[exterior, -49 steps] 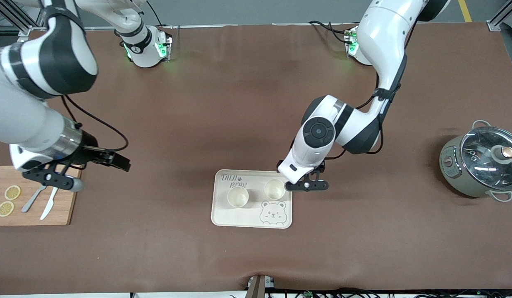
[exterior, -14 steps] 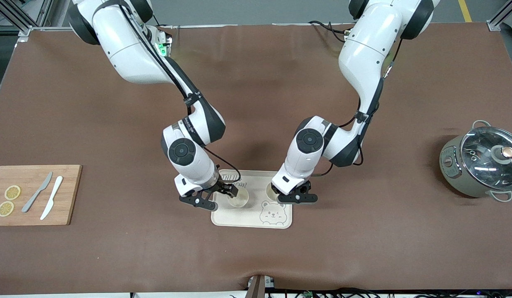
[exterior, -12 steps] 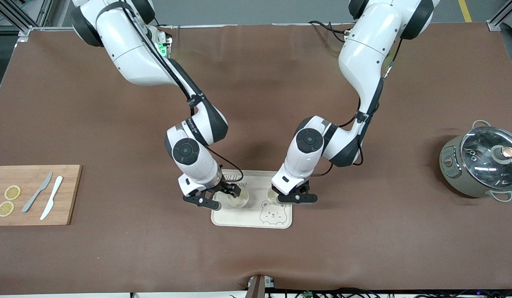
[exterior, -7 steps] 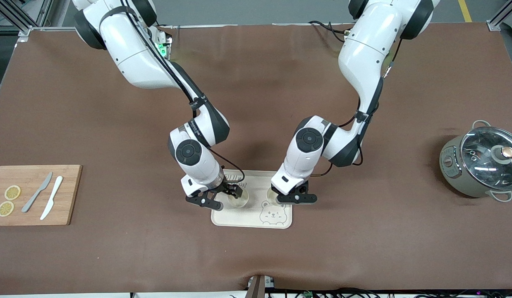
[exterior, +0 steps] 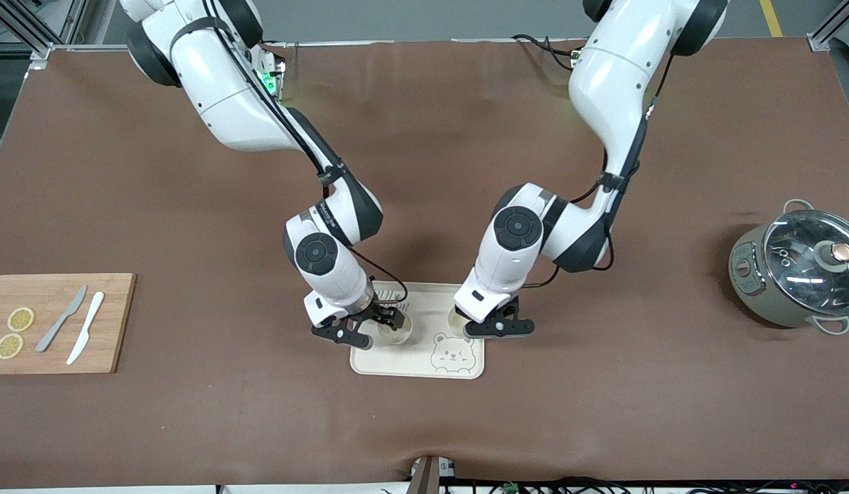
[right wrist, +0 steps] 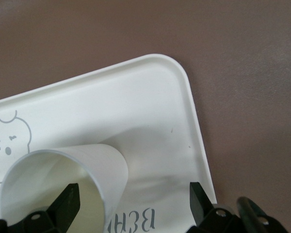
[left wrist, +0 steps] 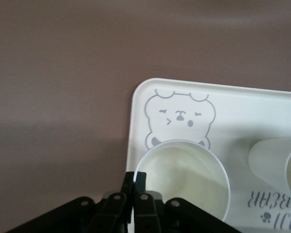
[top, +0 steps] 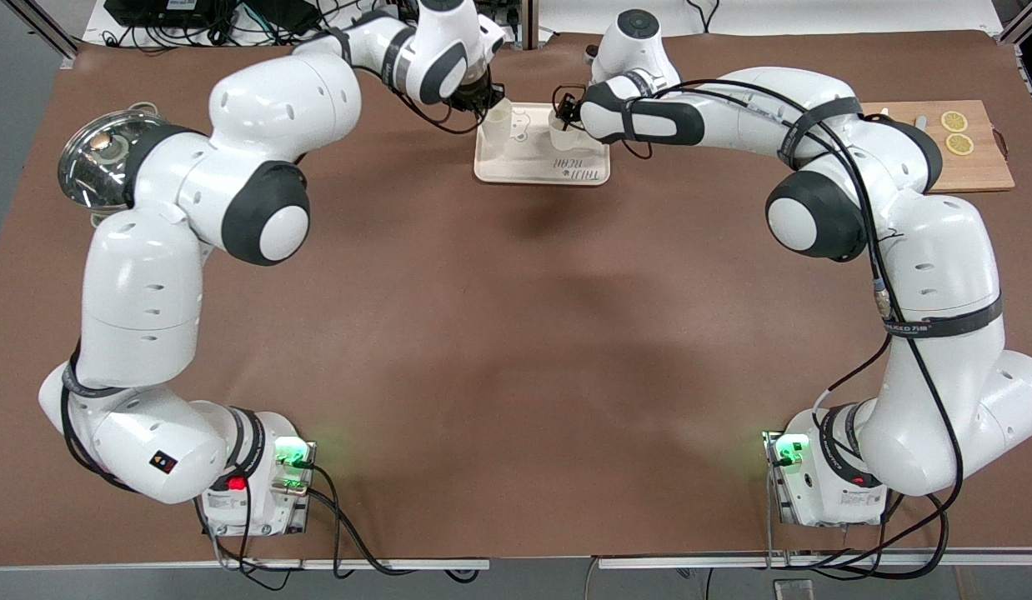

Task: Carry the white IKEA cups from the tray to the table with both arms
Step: 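Lift the cup toward the pot with the left gripper while the right gripper lifts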

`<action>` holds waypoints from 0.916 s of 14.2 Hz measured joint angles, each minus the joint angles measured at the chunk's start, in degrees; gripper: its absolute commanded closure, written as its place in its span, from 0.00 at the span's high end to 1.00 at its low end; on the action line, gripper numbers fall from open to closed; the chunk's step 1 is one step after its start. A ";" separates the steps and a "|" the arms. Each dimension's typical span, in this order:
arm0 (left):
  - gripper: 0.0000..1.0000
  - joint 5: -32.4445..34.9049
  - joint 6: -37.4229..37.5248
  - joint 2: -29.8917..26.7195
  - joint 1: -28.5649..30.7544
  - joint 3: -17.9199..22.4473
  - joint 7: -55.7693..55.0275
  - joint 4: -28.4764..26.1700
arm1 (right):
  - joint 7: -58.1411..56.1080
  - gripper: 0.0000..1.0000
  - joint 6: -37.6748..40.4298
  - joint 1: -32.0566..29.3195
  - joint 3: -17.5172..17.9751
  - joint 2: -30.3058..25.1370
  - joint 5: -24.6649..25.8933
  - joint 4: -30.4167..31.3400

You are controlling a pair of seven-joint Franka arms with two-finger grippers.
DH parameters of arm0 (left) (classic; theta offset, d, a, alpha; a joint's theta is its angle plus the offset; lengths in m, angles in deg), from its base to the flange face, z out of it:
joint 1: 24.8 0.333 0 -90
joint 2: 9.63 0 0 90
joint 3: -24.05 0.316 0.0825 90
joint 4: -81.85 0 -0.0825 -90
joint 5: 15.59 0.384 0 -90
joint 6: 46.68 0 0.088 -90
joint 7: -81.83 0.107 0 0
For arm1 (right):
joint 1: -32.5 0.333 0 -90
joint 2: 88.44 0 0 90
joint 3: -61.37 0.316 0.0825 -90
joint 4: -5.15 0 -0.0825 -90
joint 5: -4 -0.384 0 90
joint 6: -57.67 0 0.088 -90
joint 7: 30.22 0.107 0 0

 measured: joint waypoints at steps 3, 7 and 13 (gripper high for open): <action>0.00 0.04 7.92 -5.98 1.64 0.07 3.07 -1.28 | -0.01 0.51 -0.14 0.07 0.00 0.00 0.02 -0.03; 0.00 0.04 8.66 -15.51 5.20 0.08 9.02 -11.48 | -0.01 0.21 -0.14 0.07 -0.03 0.00 0.02 -0.08; 0.00 0.04 -9.86 -31.38 11.40 0.08 17.62 -39.63 | -0.01 0.00 -0.19 0.07 -0.07 0.00 0.02 -0.16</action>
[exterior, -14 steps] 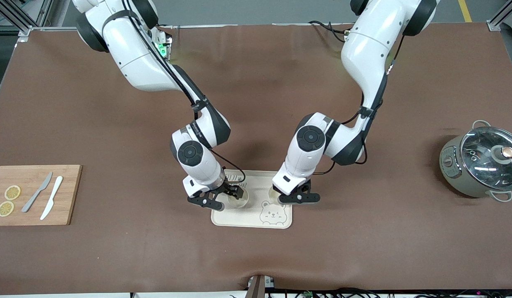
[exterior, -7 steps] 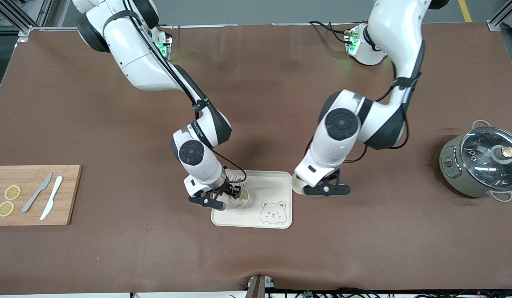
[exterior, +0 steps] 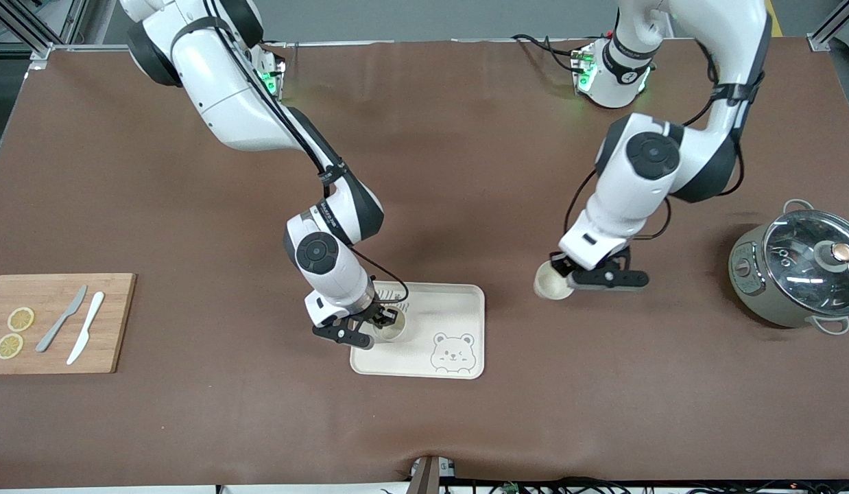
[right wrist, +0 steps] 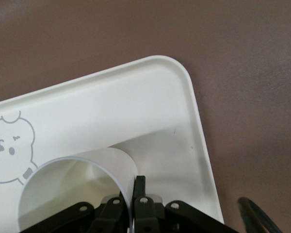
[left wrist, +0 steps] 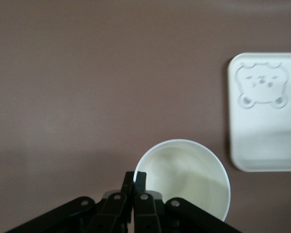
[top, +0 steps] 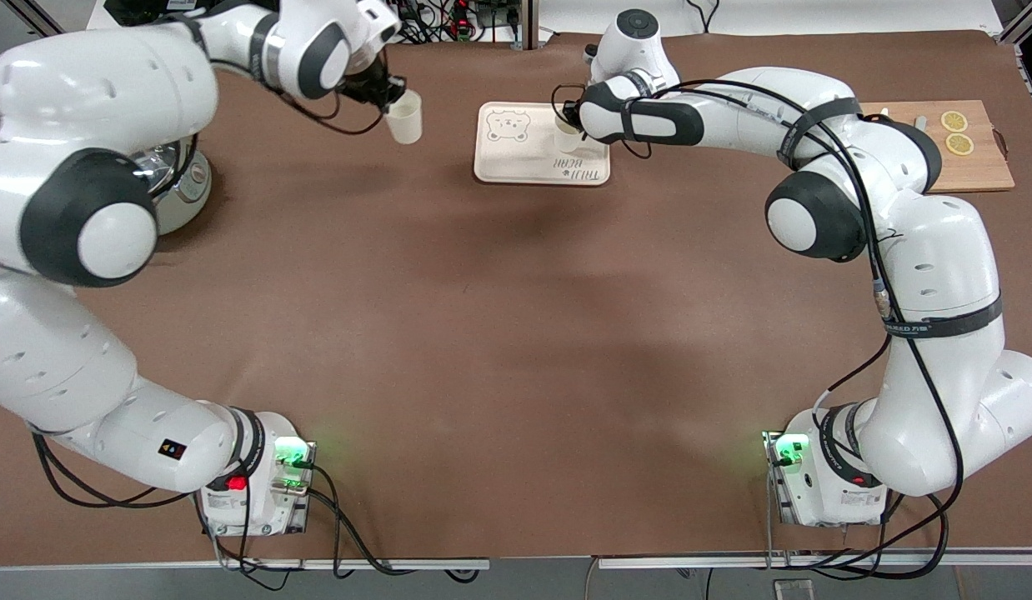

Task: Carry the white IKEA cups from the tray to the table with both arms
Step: 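Lift the cup toward the pot with the left gripper while the right gripper lifts, then carry the cup with the right gripper toward the cutting board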

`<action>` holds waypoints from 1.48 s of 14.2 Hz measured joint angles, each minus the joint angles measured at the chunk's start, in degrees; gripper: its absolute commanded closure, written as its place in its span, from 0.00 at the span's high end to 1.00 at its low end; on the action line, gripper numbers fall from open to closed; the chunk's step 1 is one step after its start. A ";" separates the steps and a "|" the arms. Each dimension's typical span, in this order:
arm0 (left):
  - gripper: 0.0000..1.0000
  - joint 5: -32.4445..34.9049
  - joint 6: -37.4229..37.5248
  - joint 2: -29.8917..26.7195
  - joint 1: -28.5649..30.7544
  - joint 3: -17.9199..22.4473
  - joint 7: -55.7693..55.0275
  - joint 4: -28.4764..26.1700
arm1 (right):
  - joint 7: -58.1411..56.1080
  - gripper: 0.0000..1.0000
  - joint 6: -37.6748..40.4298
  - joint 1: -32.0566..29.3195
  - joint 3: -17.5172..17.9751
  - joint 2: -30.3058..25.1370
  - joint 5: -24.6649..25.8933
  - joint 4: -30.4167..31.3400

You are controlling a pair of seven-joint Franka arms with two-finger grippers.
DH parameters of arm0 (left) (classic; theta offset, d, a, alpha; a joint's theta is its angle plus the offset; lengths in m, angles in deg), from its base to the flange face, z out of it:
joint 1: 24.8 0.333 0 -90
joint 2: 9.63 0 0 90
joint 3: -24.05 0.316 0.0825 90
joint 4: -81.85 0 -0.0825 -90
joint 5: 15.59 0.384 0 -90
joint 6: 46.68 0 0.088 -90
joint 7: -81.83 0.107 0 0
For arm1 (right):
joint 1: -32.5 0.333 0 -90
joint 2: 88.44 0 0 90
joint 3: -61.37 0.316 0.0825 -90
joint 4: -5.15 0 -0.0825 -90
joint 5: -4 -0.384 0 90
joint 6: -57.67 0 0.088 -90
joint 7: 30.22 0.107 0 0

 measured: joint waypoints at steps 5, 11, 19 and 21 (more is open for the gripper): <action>0.00 -0.03 -2.03 -11.60 8.04 0.03 11.30 -13.97 | 0.00 0.00 0.00 0.00 -0.02 0.00 0.00 -0.01; 0.00 -8.53 -8.24 -18.41 16.39 0.01 28.09 -25.51 | 0.00 0.00 1.48 0.00 -0.06 -0.88 0.00 -0.87; 0.00 -13.97 -19.85 -19.36 19.91 0.04 39.74 -34.43 | -1.36 0.00 13.42 -1.07 -0.93 -8.65 0.01 -1.43; 0.00 -13.97 -22.67 -18.37 19.89 0.01 39.86 -35.33 | -5.31 0.00 17.43 -3.33 -1.15 -11.88 0.01 -0.70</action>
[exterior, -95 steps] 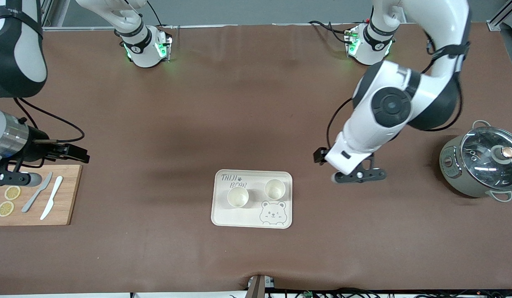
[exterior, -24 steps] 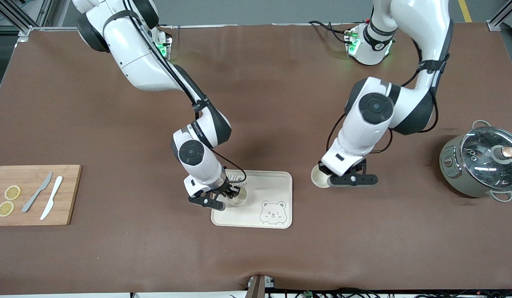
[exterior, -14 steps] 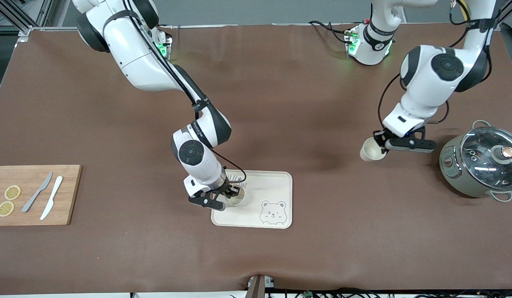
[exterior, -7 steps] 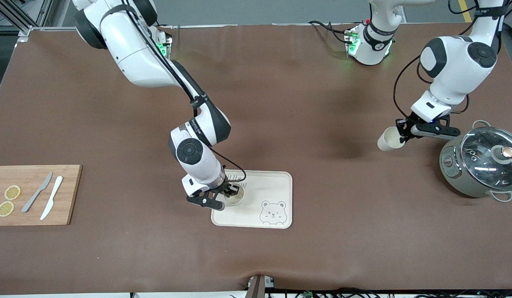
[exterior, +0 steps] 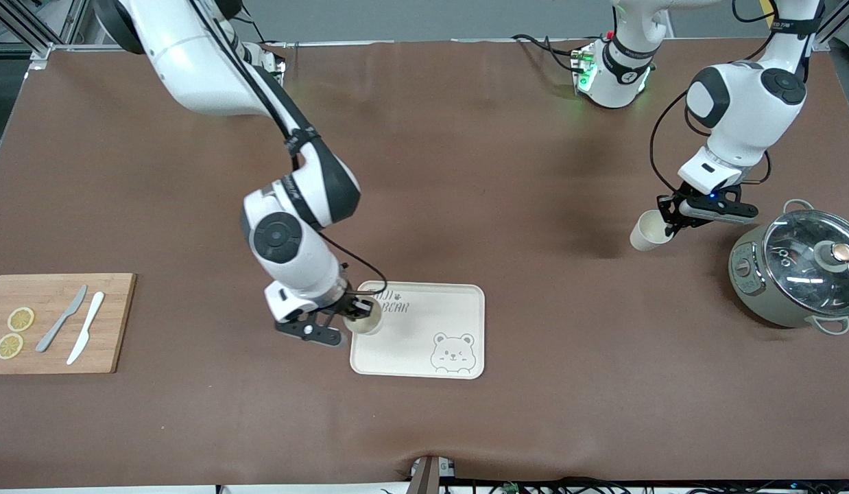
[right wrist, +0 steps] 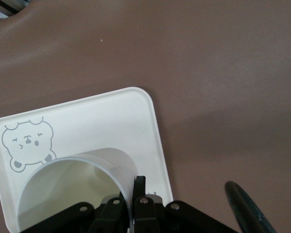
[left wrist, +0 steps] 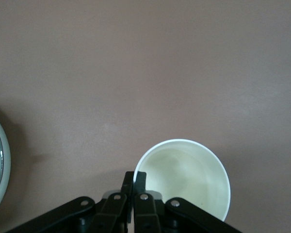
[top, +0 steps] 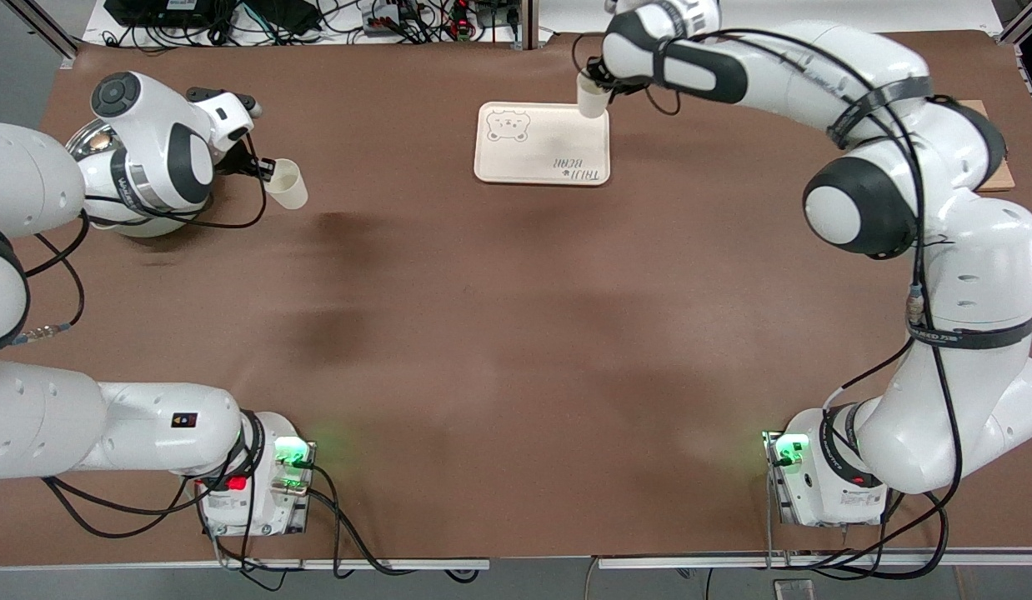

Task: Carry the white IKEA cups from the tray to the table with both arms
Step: 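Carry the cup with the right gripper toward the cutting board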

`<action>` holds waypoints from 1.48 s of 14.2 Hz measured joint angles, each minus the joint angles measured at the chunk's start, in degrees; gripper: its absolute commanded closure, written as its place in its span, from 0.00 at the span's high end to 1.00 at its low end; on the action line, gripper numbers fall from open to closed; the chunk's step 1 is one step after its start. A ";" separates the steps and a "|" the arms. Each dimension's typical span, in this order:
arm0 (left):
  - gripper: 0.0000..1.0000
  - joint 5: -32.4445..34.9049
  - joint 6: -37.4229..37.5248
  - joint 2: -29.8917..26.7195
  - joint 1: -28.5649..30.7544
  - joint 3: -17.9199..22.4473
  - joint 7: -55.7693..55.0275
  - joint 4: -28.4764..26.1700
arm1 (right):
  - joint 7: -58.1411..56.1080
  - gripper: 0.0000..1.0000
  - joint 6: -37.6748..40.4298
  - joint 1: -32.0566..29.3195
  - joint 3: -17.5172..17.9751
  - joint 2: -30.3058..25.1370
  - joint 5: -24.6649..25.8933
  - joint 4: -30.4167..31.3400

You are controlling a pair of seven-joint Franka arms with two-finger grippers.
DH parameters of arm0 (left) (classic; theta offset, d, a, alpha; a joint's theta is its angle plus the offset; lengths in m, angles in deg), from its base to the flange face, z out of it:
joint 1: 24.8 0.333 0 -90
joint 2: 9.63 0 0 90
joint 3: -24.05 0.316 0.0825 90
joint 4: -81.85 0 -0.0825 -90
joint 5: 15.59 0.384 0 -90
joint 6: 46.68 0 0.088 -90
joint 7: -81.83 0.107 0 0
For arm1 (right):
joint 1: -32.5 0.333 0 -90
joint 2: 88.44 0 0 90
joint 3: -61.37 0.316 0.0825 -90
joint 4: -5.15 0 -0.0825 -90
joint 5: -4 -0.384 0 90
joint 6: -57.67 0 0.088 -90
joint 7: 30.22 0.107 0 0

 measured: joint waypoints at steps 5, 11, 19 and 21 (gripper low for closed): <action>0.00 -0.17 -11.48 7.65 -0.48 -1.28 0.01 -0.83 | -12.51 0.00 7.44 -6.95 -0.04 -8.50 -0.04 5.48; 0.00 -3.35 -15.79 12.11 -0.73 -4.59 0.01 -0.61 | -27.79 0.00 11.33 -14.64 -0.13 -15.60 -0.07 11.28; 0.77 -3.63 -16.56 12.60 -0.72 -5.02 0.01 -0.26 | -49.22 0.00 1.13 -26.59 -0.11 -18.93 -0.17 23.93; 0.85 -3.63 -16.58 12.62 -0.71 -5.04 0.01 -0.17 | -49.80 0.00 -5.59 -26.89 -0.04 -18.91 -0.17 28.87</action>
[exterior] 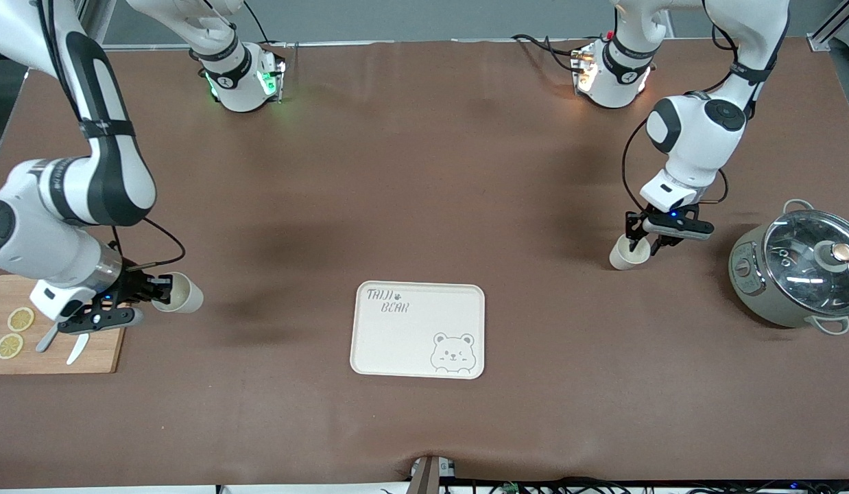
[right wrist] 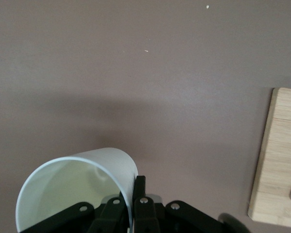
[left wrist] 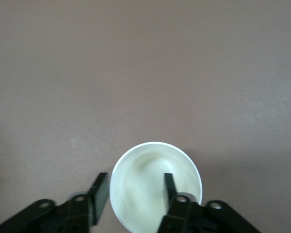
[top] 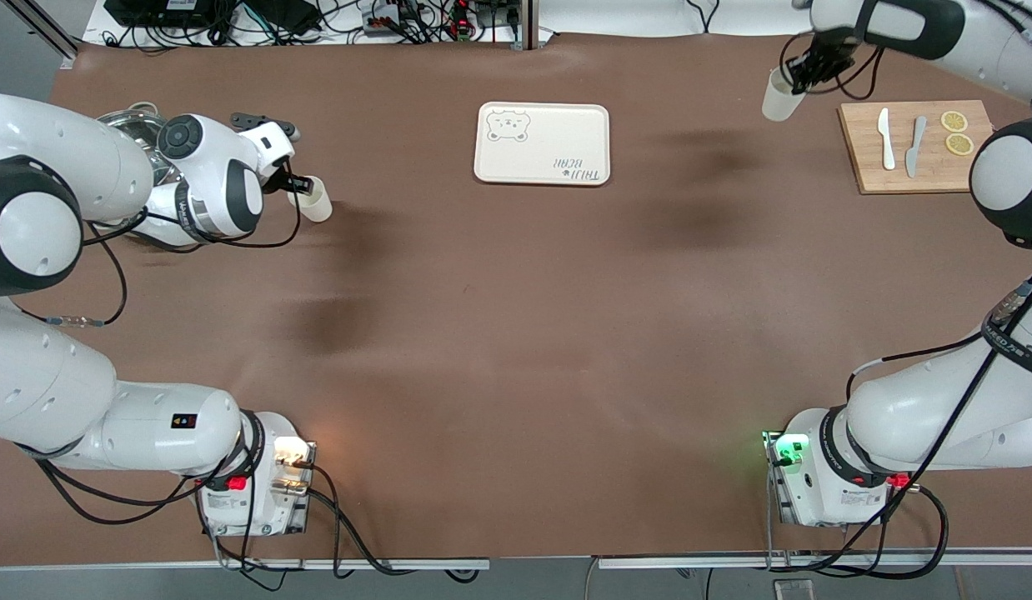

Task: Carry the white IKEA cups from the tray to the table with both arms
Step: 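Carry the cup with the right gripper toward the cutting board, then lower the cups onto the table and open both grippers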

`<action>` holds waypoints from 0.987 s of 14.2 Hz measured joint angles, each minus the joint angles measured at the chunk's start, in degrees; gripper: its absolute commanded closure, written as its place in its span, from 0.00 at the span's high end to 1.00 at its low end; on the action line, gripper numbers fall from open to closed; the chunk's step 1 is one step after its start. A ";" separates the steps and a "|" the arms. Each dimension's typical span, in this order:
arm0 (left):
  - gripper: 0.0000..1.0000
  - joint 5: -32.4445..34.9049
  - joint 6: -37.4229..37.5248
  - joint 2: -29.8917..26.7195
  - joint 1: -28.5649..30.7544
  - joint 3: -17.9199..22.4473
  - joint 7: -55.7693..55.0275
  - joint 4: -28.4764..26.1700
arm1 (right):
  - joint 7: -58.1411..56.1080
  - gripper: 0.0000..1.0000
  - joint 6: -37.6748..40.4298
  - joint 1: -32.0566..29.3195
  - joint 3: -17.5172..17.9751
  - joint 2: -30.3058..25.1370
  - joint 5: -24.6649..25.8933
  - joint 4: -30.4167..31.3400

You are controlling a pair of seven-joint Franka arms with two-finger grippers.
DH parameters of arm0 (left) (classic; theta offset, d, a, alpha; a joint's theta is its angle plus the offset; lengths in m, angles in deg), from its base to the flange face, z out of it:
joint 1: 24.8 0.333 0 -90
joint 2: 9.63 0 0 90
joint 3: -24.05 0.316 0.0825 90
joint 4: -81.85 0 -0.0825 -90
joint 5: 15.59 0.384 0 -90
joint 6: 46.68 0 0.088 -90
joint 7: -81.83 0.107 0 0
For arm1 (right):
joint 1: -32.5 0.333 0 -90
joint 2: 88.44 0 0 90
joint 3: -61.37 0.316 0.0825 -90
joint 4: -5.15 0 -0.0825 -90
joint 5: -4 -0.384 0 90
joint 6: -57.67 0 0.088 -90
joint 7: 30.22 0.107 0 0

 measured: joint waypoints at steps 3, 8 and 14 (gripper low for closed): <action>0.96 -0.05 -0.01 0.00 0.00 -0.01 0.00 0.36 | 0.00 0.00 -8.38 0.01 0.48 0.01 0.00 5.84; 1.00 -0.08 0.07 -0.19 -0.01 -0.12 -0.01 0.91 | -0.01 0.00 -17.17 0.01 0.58 0.40 -1.42 10.84; 1.00 -0.31 18.55 -5.83 0.06 -0.16 -1.87 9.14 | -0.01 0.00 -25.76 0.11 1.00 3.51 -1.44 13.73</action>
